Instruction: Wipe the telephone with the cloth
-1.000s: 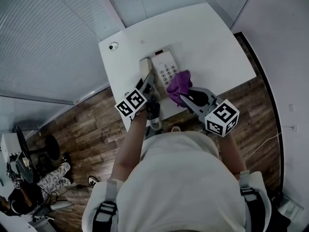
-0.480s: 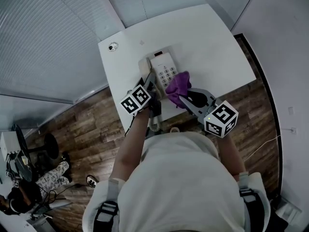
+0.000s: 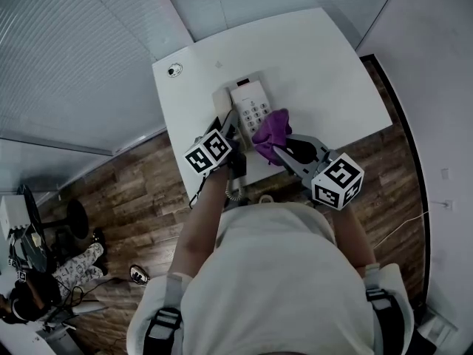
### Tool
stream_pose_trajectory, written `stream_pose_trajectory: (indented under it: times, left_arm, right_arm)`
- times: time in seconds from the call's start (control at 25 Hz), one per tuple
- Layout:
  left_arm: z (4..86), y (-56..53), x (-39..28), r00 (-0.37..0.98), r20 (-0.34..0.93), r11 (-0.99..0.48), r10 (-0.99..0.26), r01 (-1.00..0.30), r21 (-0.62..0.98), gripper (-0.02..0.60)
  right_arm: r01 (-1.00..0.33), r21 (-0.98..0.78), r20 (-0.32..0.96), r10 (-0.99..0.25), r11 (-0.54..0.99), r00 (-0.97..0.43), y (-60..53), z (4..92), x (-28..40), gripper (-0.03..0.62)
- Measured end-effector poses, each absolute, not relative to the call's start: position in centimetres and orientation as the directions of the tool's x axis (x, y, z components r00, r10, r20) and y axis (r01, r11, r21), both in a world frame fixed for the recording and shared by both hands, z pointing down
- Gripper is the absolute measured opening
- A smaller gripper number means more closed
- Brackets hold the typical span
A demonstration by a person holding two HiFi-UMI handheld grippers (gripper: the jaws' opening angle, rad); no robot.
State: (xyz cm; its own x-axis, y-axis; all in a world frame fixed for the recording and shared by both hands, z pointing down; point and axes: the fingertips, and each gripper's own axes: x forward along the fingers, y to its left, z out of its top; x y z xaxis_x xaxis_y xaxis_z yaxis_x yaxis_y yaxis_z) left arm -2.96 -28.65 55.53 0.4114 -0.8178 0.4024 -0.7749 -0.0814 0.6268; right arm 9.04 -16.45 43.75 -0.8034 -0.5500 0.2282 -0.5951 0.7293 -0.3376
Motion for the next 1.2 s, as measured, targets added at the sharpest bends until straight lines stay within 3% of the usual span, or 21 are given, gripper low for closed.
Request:
stream_pose_trajectory:
  times: [0.68,0.8,1.2]
  left_arm:
    - [52.8,-26.0,-3.7,0.409,0.347,-0.134,-0.844,-0.787,0.602,0.202]
    - [52.0,-24.4,-4.5,0.395,0.348,-0.126,-0.85,-0.795,0.594,0.132]
    - [50.0,-18.5,-7.1,0.414,0.374,-0.18,-0.83,-0.833,0.523,0.041]
  right_arm:
    - [-0.594,-0.331,0.205,-0.558,0.734,-0.804,-15.9,43.2,8.6,0.078]
    - [-0.606,-0.324,0.214,-0.568,0.726,-0.795,-15.4,43.3,7.8,0.078]
    - [-0.648,-0.33,0.229,-0.608,0.686,-0.76,-13.1,43.1,5.2,0.078]
